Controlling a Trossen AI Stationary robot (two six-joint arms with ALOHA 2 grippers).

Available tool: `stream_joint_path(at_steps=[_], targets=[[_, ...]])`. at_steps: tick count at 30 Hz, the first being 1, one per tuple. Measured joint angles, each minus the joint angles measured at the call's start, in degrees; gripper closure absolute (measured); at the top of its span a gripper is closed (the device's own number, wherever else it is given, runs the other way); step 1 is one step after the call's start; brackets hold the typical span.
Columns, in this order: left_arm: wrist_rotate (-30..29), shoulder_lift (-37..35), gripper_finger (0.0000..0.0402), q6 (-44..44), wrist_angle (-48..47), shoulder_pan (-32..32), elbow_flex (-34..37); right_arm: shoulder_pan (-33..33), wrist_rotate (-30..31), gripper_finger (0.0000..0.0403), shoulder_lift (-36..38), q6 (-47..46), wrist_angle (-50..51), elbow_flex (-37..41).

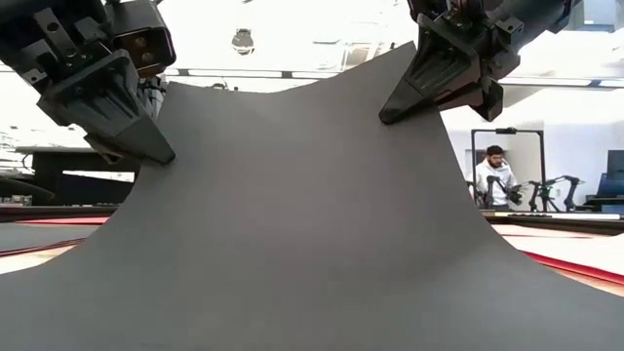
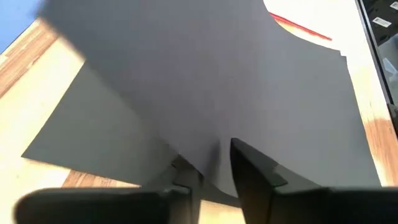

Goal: Organize paper
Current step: Stack the black paper on top of the black paper

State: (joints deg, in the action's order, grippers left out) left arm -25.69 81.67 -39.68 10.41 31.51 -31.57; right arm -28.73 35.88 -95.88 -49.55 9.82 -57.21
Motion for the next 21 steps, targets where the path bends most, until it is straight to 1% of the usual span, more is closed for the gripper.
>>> stream_joint_path(at_steps=[4,9,14,16,19,21], targets=[[0.1,-0.5,0.0284,-0.5,-1.9,0.0,0.0,0.0,0.0,0.0403,0.0,0.0,0.0,0.0],[0.0,-4.6,0.0259,-1.9,-8.3,0.0,0.0,0.0,0.0,0.0403,0.0,-1.0,0.0,0.0],[-0.7,-10.8,0.0253,-4.1,-14.9,0.0,0.0,0.0,0.0,0.0403,0.0,-2.4,0.1,0.7],[-0.9,-12.5,0.0253,-4.5,-15.3,0.1,0.0,0.0,0.0,0.0403,0.0,-2.5,0.1,0.8],[-1.0,-13.2,0.0253,-4.4,-15.3,1.2,-0.1,0.0,0.0,0.0403,0.0,-2.5,0.0,0.8],[-1.0,-12.1,0.0253,-4.6,-14.7,2.1,-0.1,0.0,0.0,0.0403,0.0,-2.5,-0.1,0.8]])
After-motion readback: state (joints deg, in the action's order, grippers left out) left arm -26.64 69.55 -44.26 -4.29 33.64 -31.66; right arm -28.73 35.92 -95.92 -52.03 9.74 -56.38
